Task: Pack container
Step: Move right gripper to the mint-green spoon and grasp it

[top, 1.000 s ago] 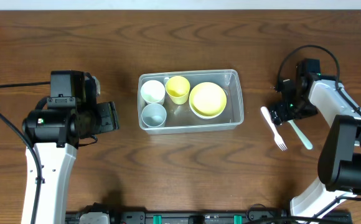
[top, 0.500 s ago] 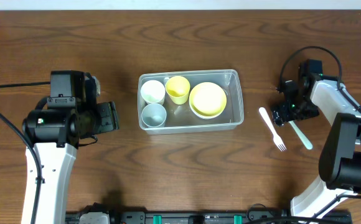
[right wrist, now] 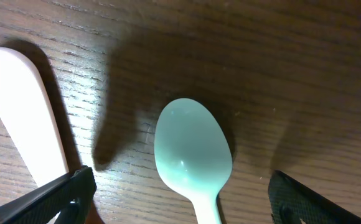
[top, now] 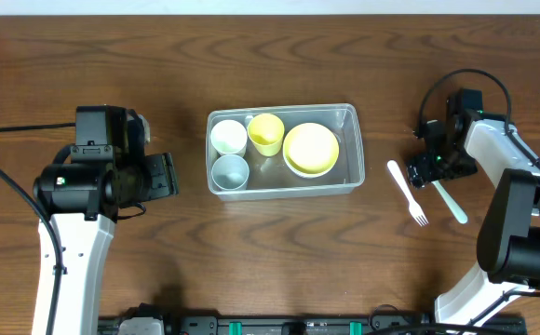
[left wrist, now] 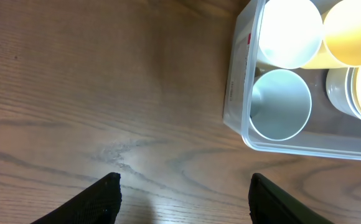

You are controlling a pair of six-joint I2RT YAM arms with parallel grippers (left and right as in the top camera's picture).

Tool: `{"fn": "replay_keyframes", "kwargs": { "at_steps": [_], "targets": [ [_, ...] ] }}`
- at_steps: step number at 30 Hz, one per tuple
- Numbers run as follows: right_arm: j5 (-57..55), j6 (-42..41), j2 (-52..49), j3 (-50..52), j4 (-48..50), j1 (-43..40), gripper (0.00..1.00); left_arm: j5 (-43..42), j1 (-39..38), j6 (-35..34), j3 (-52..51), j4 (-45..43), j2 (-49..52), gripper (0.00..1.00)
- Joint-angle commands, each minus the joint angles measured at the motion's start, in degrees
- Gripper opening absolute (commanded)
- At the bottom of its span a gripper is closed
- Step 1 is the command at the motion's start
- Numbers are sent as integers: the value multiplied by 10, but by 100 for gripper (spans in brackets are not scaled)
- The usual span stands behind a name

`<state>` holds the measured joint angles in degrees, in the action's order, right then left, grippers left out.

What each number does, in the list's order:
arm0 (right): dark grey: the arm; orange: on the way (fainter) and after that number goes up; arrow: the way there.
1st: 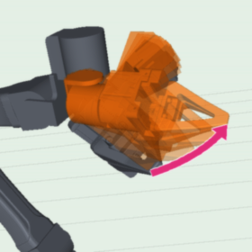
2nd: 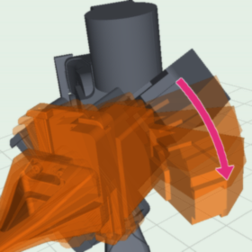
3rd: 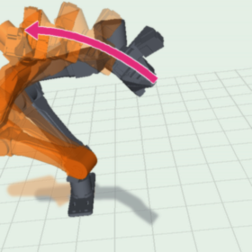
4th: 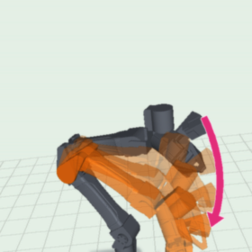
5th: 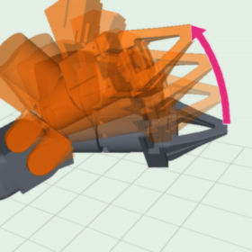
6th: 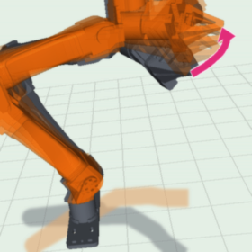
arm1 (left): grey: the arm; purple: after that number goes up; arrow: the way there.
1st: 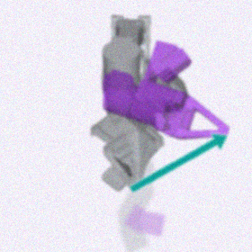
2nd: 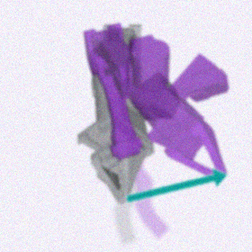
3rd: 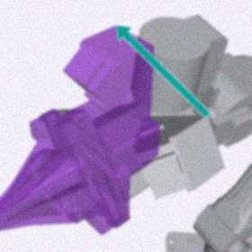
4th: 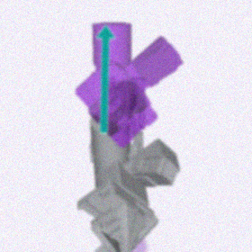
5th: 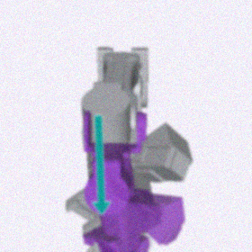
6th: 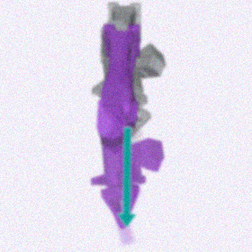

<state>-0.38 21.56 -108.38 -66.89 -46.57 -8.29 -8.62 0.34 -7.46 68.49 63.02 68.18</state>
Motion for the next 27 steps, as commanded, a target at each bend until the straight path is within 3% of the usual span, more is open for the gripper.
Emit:
{"fn": "replay_keyframes", "kwargs": {
  "at_steps": [1,27],
  "targets": [
    [4,-6,-5,3,8,-4,89,2,3,-2,-1,4,-5,66],
    [21,-27,-61,7,22,-4,86,2,3,-2,-1,12,-5,66]
  ]
}}
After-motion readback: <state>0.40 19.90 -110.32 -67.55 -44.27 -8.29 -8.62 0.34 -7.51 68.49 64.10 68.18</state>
